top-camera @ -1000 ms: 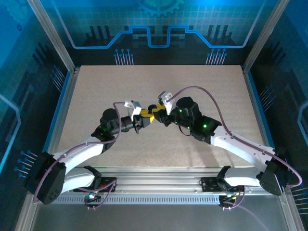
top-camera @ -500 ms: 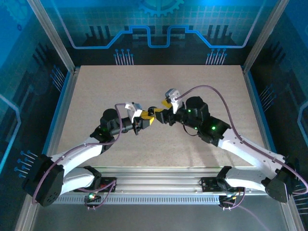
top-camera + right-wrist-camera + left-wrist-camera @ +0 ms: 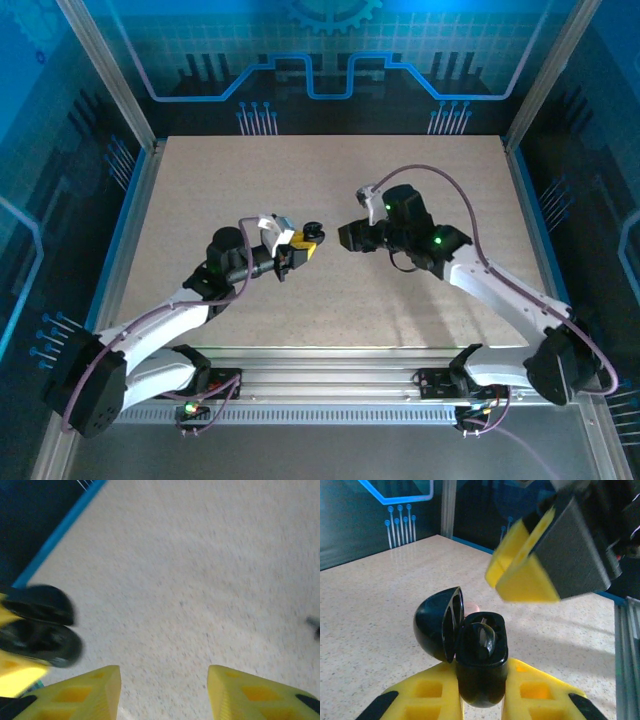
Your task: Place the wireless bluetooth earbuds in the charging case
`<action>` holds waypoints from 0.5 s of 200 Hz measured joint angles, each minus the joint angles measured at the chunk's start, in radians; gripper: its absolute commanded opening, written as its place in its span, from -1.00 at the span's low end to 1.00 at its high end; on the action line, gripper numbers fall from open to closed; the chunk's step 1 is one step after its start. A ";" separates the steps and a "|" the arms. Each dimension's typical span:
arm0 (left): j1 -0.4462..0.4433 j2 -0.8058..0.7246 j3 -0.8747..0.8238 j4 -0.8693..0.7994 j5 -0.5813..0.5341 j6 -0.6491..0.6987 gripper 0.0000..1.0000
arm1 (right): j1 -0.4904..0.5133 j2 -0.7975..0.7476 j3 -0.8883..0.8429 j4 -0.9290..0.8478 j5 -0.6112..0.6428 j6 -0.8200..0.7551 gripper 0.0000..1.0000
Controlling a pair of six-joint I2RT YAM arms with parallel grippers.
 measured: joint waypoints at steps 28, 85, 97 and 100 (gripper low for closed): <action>0.001 -0.038 0.000 -0.056 -0.067 0.008 -0.90 | -0.029 0.150 0.140 -0.188 0.023 0.003 -0.07; 0.037 -0.068 -0.008 -0.126 -0.145 0.003 -0.90 | -0.191 0.510 0.435 -0.392 0.068 0.037 -0.02; 0.048 -0.073 -0.011 -0.134 -0.153 0.003 -0.90 | -0.228 0.581 0.487 -0.405 0.078 0.061 -0.03; 0.051 -0.074 -0.011 -0.135 -0.154 0.003 -0.89 | -0.237 0.599 0.500 -0.409 0.080 0.069 -0.03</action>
